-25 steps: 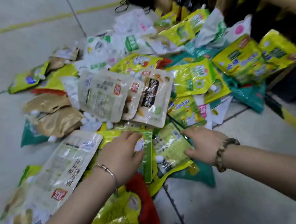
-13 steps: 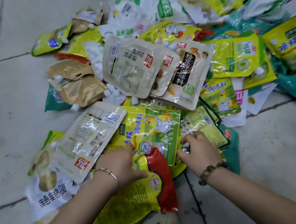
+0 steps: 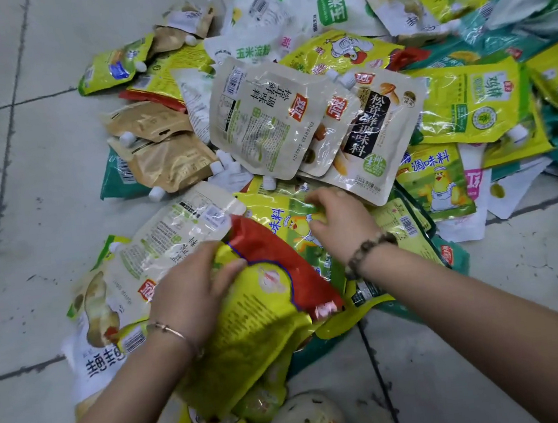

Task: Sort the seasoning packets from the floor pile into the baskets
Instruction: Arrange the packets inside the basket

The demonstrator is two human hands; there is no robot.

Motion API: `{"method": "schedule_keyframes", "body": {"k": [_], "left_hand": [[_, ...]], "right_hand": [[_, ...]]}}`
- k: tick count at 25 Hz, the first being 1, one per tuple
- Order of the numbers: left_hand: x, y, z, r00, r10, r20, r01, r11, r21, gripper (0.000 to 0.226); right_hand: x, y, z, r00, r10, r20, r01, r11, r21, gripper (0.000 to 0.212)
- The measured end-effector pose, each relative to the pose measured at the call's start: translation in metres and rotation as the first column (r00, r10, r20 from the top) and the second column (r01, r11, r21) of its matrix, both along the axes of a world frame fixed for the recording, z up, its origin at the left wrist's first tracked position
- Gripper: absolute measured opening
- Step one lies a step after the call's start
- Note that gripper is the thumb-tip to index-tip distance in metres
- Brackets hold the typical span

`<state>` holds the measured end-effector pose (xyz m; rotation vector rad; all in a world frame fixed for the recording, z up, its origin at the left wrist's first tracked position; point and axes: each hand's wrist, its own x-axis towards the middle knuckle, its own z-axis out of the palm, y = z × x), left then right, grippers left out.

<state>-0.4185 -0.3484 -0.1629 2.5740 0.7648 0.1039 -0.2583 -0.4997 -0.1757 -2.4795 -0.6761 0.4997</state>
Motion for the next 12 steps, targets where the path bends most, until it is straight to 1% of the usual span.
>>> {"method": "schedule_keyframes", "body": {"k": [1, 2, 4, 5, 7, 8, 10, 12], "left_hand": [[0.001, 0.009, 0.001, 0.992, 0.106, 0.07, -0.102, 0.994, -0.048, 0.035], [0.002, 0.017, -0.001, 0.971, 0.212, 0.107, -0.199, 0.972, -0.121, 0.028], [0.004, 0.032, -0.009, 0.927, 0.363, 0.094, -0.33, 0.908, -0.258, 0.02], [0.005, 0.037, -0.013, 0.917, 0.395, 0.064, -0.359, 0.883, -0.303, 0.024], [0.001, 0.042, -0.019, 0.922, 0.386, -0.03, -0.37, 0.853, -0.367, 0.046], [-0.004, 0.042, -0.021, 0.934, 0.348, -0.076, -0.35, 0.856, -0.38, 0.059], [-0.019, 0.041, -0.024, 0.96, 0.246, -0.136, -0.278, 0.903, -0.329, 0.079], [-0.038, 0.041, -0.028, 0.959, 0.196, -0.207, -0.243, 0.941, -0.234, 0.095]], "right_hand": [[0.003, 0.01, -0.002, 0.999, 0.044, 0.014, -0.043, 0.998, -0.049, 0.038], [0.005, 0.018, -0.004, 0.995, 0.086, 0.041, -0.082, 0.991, -0.105, 0.04], [0.006, 0.028, -0.009, 0.981, 0.156, 0.117, -0.127, 0.967, -0.221, 0.042], [0.005, 0.031, -0.011, 0.972, 0.182, 0.15, -0.136, 0.953, -0.272, 0.044], [0.004, 0.034, -0.014, 0.961, 0.211, 0.179, -0.14, 0.928, -0.345, 0.046], [0.004, 0.034, -0.014, 0.962, 0.208, 0.175, -0.133, 0.921, -0.365, 0.048], [0.004, 0.034, -0.016, 0.969, 0.195, 0.153, -0.119, 0.909, -0.4, 0.058], [0.006, 0.037, -0.016, 0.976, 0.182, 0.118, -0.111, 0.886, -0.45, 0.069]]}}
